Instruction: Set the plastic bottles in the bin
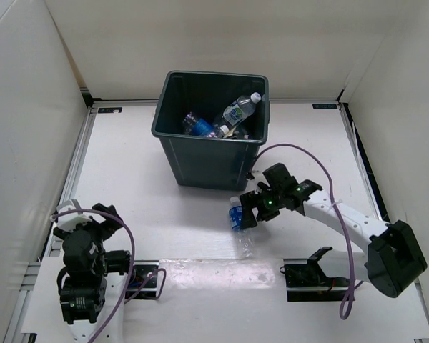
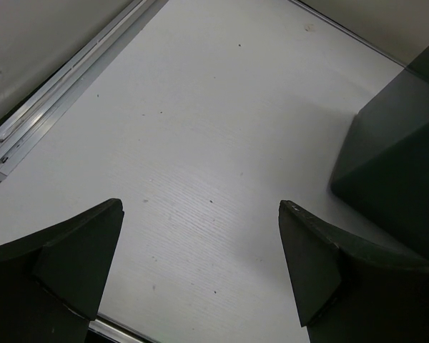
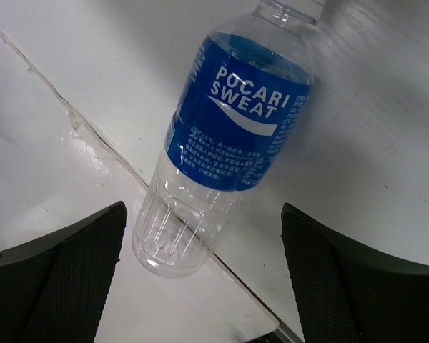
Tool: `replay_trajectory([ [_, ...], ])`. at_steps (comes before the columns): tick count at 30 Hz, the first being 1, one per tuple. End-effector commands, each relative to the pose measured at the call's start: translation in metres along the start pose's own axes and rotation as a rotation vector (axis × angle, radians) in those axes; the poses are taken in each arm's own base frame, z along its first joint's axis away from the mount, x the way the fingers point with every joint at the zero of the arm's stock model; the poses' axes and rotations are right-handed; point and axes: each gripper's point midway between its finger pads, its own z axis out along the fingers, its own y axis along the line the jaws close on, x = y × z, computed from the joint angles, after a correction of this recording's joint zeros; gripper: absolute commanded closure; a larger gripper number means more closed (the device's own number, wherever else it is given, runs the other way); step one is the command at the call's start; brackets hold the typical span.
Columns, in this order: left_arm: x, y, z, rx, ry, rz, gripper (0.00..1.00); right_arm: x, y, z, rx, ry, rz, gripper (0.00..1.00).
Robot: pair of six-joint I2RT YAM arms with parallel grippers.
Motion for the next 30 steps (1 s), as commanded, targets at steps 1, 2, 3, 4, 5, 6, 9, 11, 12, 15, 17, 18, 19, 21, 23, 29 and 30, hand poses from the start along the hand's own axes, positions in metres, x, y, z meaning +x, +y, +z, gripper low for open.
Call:
replay_trajectory([
  [1, 0.004, 0.000, 0.004, -0.011, 0.037, 0.005, 0.00, 0.001, -0.006, 0.013, 0.021, -0.016, 0.032, 0.10],
  [2, 0.003, -0.002, 0.004, -0.001, 0.034, 0.010, 0.00, -0.003, -0.006, 0.016, 0.016, -0.029, 0.026, 0.10],
  [3, 0.004, -0.003, 0.003, 0.008, 0.030, 0.008, 0.00, 0.000, -0.008, 0.019, 0.019, -0.021, 0.027, 0.10],
  [4, 0.003, -0.003, 0.002, 0.010, 0.024, 0.007, 0.00, 0.001, -0.010, 0.022, 0.024, -0.014, 0.032, 0.10],
  [5, 0.004, -0.002, 0.002, 0.008, 0.022, 0.004, 0.00, 0.001, -0.011, 0.024, 0.027, -0.012, 0.034, 0.10],
  [6, 0.002, -0.002, 0.001, 0.010, 0.012, 0.002, 0.00, 0.002, -0.012, 0.026, 0.033, -0.007, 0.037, 0.10],
  [9, 0.003, 0.000, 0.001, -0.004, 0.014, -0.001, 0.00, 0.005, -0.017, 0.031, 0.033, 0.015, 0.065, 0.10],
  [11, 0.002, 0.000, 0.001, -0.004, 0.011, -0.003, 0.00, 0.007, -0.022, 0.037, 0.025, 0.047, 0.087, 0.10],
  [12, 0.003, 0.001, 0.002, -0.008, 0.017, -0.002, 0.00, 0.008, -0.024, 0.040, 0.025, 0.062, 0.097, 0.10],
  [15, 0.004, 0.001, 0.002, -0.011, 0.019, -0.003, 0.00, 0.009, -0.023, 0.048, 0.020, 0.106, 0.089, 0.10],
  [17, 0.003, 0.003, 0.002, -0.020, 0.018, -0.007, 0.00, 0.009, -0.023, 0.053, 0.022, 0.122, 0.085, 0.16],
  [18, 0.003, 0.003, 0.002, -0.023, 0.017, -0.008, 0.00, 0.011, -0.021, 0.055, 0.019, 0.135, 0.076, 0.23],
  [19, 0.002, 0.003, 0.002, -0.020, 0.014, -0.008, 0.00, 0.009, -0.021, 0.055, 0.019, 0.137, 0.075, 0.27],
  [21, 0.003, 0.003, 0.002, -0.023, 0.016, -0.010, 0.00, 0.009, -0.025, 0.053, 0.044, 0.142, 0.084, 0.34],
  [23, 0.003, 0.004, 0.002, -0.033, 0.016, -0.011, 0.00, 0.005, -0.026, 0.046, 0.046, 0.125, 0.103, 0.42],
  [29, 0.003, 0.005, 0.005, -0.039, 0.012, -0.022, 0.00, -0.002, -0.011, 0.012, 0.031, 0.102, 0.073, 0.64],
  [30, 0.004, 0.005, 0.006, -0.039, 0.015, -0.018, 0.00, -0.006, -0.007, 0.001, 0.029, 0.069, 0.043, 0.65],
])
